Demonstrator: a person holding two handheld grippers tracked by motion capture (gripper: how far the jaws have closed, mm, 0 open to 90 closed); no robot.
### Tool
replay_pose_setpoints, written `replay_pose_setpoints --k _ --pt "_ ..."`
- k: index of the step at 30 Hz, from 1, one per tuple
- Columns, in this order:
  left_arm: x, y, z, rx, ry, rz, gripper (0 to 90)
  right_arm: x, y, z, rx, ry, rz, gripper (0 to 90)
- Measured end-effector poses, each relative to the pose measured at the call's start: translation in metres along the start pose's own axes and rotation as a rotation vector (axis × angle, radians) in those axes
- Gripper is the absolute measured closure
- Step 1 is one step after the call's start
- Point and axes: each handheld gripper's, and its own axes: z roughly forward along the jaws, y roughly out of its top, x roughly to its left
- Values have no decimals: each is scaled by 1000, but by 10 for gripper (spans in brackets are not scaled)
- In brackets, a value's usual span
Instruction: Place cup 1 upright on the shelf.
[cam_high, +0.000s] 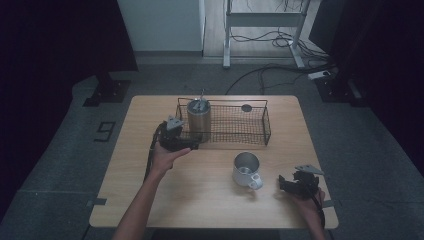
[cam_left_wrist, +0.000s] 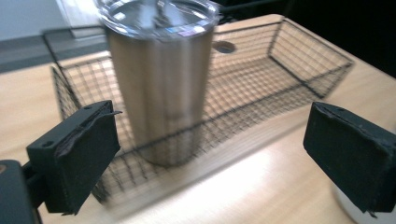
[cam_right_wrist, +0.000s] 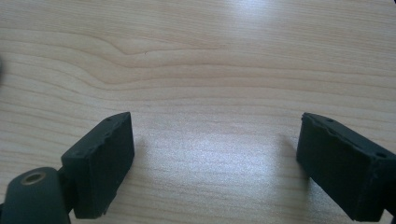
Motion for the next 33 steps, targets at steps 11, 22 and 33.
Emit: replay_pose_setpoints --k 11,22,33 --pt "-8 -25 -27 -2 -12 5 52 0 0 0 0 1 0 112" --pt "-19 -67 -52 25 0 33 53 0 -1 -1 -1 0 1 117" --pt "-21 -94 -63 40 -32 11 58 0 -1 -1 -2 -1 1 117"
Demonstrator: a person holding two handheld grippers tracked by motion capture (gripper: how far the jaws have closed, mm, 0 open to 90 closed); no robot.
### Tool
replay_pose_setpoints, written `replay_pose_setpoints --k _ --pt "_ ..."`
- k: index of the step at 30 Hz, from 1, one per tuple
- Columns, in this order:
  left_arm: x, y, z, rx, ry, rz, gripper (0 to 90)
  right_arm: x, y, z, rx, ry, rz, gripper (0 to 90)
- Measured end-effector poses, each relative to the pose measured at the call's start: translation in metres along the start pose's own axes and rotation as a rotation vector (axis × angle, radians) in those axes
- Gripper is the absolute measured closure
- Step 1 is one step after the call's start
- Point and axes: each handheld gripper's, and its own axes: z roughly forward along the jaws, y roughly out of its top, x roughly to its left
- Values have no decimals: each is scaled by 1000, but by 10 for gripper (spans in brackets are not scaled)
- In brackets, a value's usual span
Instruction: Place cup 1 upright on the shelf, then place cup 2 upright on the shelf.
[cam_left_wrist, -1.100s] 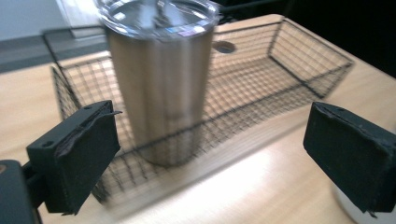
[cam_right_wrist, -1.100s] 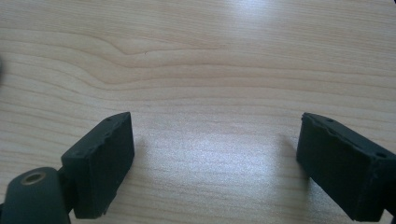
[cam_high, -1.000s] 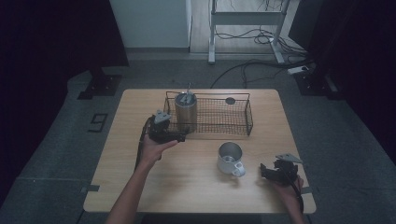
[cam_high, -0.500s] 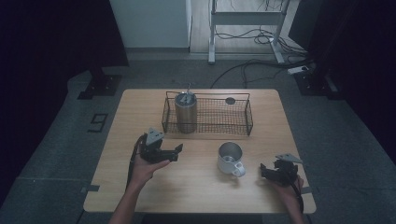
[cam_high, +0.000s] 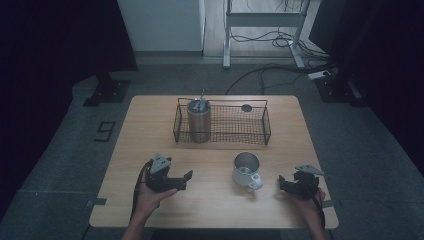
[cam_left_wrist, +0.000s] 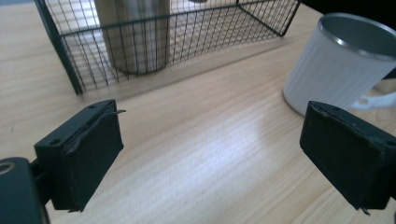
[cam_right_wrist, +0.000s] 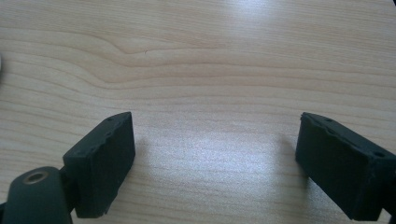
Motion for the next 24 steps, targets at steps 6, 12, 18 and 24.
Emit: replay_pose_setpoints --k 6,12,18,24 --pt "5 -13 3 30 5 -13 64 0 0 0 0 0 0 117" --pt "8 -18 4 31 14 -40 68 0 0 0 0 1 0 118" --pt "9 -18 1 17 23 -49 67 1 0 -1 -8 -10 3 124" --pt "10 -18 -1 12 24 -58 67 5 3 -13 -50 13 7 127"
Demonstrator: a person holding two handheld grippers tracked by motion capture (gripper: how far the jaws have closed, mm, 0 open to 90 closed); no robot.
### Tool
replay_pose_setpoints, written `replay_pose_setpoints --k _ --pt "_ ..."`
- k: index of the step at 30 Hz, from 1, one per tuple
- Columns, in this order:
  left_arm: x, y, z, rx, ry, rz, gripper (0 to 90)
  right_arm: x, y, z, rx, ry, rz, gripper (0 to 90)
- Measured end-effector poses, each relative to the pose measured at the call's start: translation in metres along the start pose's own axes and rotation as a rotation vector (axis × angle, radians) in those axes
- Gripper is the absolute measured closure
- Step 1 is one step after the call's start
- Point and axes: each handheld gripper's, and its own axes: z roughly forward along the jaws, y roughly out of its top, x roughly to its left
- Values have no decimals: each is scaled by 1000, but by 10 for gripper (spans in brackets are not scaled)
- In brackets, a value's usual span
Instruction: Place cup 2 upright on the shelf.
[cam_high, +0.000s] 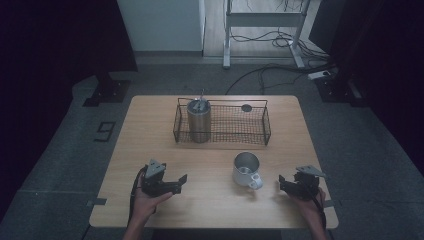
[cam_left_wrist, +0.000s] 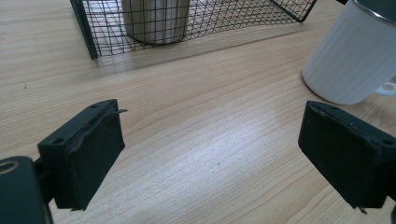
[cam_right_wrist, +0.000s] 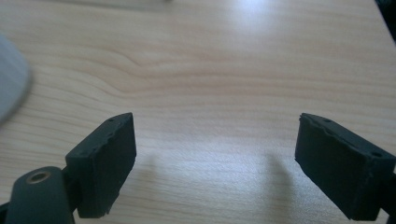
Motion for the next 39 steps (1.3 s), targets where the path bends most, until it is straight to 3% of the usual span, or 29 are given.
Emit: replay_pose_setpoints --k 5,7,21,27,32,39 --pt "-1 0 0 3 -7 9 68 3 5 -10 -26 43 16 128" --pt "0 0 1 10 -9 5 68 8 9 -19 -49 91 39 129" --pt "-4 -2 6 30 -13 12 68 21 20 -45 -116 151 34 133" --pt "-5 -3 6 35 -14 20 69 26 26 -56 -150 198 38 135" --pt "-6 -5 8 45 -14 22 69 37 33 -69 -201 225 22 138" --pt "-10 -6 11 58 -20 32 69 55 36 -79 -218 271 -17 139"
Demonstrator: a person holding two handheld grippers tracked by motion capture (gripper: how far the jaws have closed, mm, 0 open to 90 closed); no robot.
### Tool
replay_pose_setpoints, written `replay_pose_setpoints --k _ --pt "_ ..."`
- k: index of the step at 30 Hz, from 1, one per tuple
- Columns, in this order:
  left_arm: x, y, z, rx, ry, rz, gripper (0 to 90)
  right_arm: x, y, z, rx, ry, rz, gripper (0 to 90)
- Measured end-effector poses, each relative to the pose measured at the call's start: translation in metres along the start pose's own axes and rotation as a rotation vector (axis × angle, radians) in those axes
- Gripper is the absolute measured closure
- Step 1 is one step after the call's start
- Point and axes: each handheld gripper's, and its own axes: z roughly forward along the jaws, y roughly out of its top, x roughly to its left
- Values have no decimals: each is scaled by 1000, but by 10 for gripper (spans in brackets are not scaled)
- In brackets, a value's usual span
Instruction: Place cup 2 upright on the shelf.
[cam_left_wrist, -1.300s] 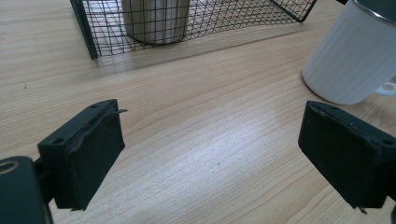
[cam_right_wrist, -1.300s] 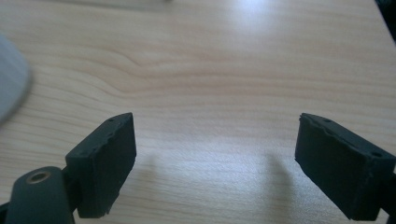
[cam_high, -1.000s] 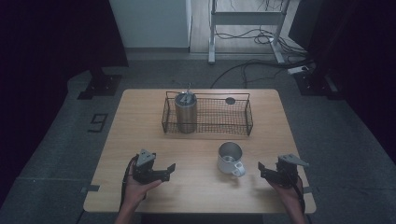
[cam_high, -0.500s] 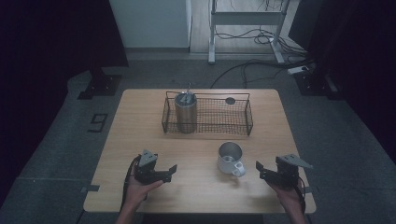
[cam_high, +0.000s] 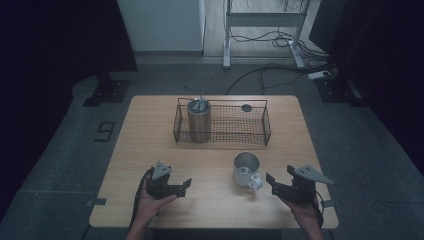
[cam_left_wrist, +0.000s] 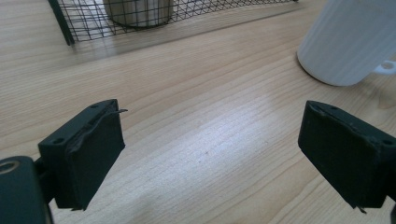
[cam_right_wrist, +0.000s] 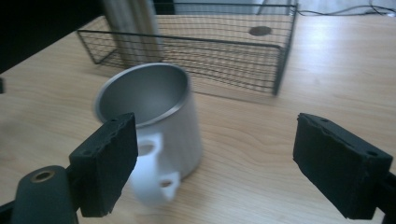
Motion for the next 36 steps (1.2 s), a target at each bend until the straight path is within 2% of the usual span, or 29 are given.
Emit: replay_pose_setpoints --k 4,15,21,28,30,36 --pt "-1 -1 1 2 -3 4 68 14 4 6 -3 40 -16 138" --pt "0 -2 1 4 -10 -2 69 36 2 27 36 69 -46 129" --pt "2 -3 2 11 -14 -8 69 41 0 33 50 71 -52 127" --pt "4 -3 0 14 -19 -10 71 44 1 46 75 52 -76 103" --pt "4 -3 0 20 -19 -11 71 45 1 53 92 44 -92 80" --pt "4 -3 0 22 -21 -12 71 47 1 65 119 47 -99 47"
